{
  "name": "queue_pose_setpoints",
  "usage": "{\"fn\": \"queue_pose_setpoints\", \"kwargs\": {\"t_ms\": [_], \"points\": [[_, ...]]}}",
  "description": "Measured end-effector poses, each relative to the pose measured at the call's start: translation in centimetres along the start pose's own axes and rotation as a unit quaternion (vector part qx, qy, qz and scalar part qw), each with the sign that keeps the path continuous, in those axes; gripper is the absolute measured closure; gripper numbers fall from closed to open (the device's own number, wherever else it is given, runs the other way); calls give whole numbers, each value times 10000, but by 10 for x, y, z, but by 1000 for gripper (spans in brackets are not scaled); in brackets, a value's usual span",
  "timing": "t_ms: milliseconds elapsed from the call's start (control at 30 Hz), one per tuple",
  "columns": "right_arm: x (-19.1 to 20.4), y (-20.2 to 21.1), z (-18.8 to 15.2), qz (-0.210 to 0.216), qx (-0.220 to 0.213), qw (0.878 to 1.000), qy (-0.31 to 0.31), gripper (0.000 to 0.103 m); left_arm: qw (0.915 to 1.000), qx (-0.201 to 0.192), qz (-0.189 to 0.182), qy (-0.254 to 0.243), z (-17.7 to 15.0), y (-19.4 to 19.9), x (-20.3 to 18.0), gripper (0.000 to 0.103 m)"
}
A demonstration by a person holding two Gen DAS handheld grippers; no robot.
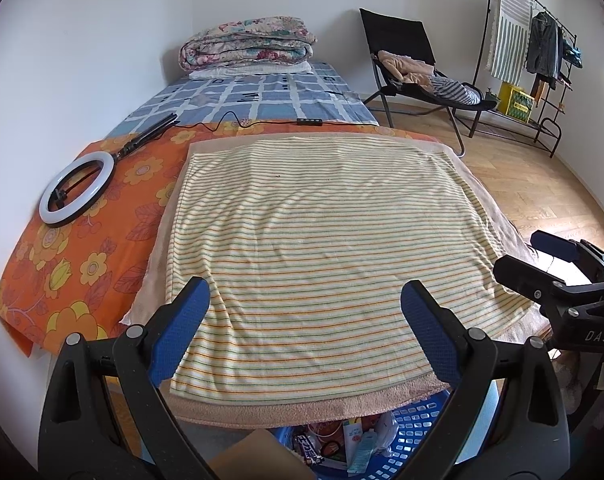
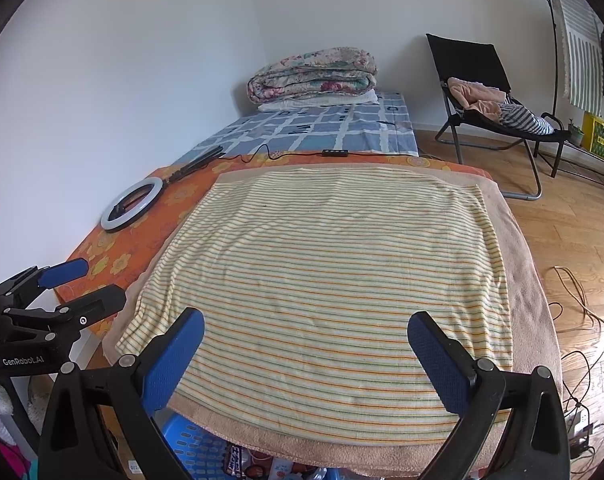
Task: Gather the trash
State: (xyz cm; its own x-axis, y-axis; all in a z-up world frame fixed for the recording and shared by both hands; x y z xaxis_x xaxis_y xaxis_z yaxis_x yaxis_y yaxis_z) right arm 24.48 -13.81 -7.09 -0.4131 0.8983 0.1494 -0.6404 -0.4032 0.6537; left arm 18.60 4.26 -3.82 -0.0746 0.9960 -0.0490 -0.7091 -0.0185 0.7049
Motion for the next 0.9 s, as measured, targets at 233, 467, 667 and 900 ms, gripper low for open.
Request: {"fn": "queue_pose_setpoints", "kwargs": {"t_ms": [233,467,667,900], "points": [[0,0,0,-9,4,10000,1,0,10000,-15,7,-7,0,0,1,5],[-1,2,-1,-4,9,10000,-5,0,10000,-7,2,-8,0,0,0,5],[-1,2,-1,-4,9,10000,-3,0,10000,10,43,-29,-1,0,1,5],[0,2,-1,-5,12,10000,0,0,9999,35,88,-45,-1,0,3,5]]}}
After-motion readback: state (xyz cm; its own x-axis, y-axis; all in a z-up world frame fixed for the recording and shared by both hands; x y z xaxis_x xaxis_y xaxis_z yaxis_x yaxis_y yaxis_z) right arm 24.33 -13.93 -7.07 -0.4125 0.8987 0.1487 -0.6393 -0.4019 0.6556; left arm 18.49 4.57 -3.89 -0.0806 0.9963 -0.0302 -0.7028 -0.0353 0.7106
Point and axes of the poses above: each gripper's, at about its wrist camera, not at the fingertips, and y roughly against the way its jaws point, x to its left, z to its top, the point moved 6 cm from there along -y, roughly the way its jaws point
